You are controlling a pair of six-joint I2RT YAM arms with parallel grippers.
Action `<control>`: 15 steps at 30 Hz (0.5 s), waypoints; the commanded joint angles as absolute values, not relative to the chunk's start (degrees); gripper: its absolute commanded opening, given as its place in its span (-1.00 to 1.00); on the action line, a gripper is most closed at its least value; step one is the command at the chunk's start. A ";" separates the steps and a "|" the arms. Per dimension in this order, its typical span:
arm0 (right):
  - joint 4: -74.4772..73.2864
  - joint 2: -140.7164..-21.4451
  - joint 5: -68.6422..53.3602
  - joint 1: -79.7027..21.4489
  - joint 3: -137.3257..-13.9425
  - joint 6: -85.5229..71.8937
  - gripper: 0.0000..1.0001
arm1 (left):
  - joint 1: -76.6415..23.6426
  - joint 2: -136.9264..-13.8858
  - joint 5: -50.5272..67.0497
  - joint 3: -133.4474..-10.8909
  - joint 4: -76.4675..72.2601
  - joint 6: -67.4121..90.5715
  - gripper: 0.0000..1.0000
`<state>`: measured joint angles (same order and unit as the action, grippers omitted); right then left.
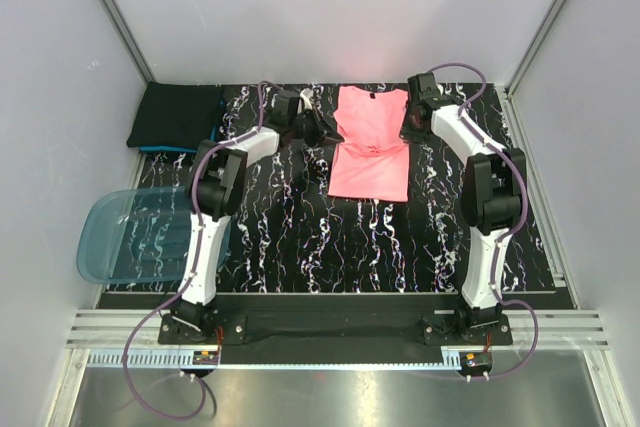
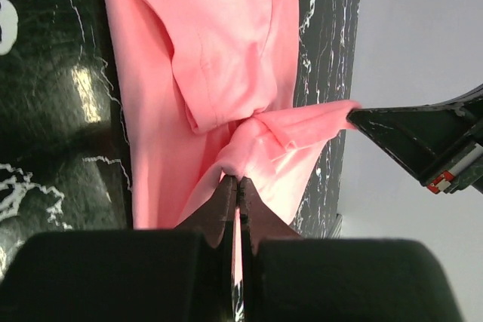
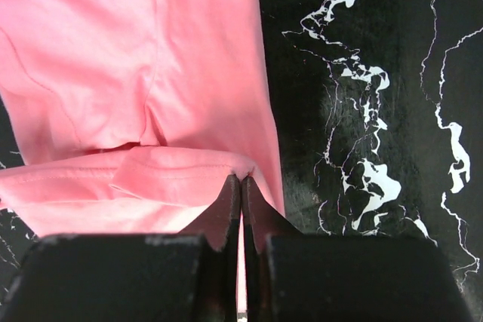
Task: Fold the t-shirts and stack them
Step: Fold the tshirt
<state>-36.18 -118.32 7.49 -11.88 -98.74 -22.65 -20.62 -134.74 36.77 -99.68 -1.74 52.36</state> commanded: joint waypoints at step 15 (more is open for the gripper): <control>-35.68 -125.07 4.31 -9.41 -108.37 -20.21 -0.94 | -18.63 -140.36 36.74 -108.99 -5.45 55.81 -1.00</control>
<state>-36.23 -123.85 5.61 -9.87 -105.43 -21.28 -19.31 -139.11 36.69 -106.91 -3.01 54.87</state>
